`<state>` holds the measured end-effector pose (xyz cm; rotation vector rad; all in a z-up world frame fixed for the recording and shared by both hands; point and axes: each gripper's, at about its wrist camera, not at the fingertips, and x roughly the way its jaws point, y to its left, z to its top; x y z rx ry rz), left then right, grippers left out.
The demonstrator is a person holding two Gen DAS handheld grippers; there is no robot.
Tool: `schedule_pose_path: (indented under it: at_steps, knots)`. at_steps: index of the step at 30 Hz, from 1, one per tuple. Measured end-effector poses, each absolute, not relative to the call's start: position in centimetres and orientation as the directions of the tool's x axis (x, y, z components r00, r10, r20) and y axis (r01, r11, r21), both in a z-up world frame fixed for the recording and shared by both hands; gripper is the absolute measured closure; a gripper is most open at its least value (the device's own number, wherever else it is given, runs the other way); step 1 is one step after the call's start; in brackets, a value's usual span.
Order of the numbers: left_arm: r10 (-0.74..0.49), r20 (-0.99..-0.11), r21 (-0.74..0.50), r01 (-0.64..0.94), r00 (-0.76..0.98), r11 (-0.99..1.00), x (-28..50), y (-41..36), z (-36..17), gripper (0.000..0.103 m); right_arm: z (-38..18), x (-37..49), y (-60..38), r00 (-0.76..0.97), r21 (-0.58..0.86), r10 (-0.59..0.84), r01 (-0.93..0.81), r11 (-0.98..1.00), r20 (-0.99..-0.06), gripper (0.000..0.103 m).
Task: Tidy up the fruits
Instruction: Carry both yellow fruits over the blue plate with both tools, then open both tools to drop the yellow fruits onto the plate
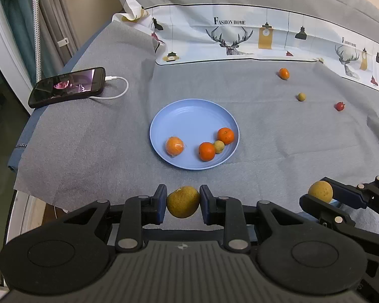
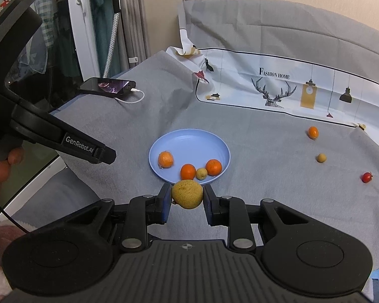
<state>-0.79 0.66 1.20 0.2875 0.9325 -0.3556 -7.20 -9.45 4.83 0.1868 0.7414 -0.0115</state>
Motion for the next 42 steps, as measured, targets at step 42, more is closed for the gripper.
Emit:
schedule_pose_path:
  at_steps: [42]
  knots:
    - [-0.083, -0.896, 0.064, 0.312, 0.436, 0.948, 19.2, -4.9, -9.7, 0.073, -6.6, 13.5, -13.5, 0.622, 0.097, 0.073, 0.004, 0.995, -0.779, 0.075]
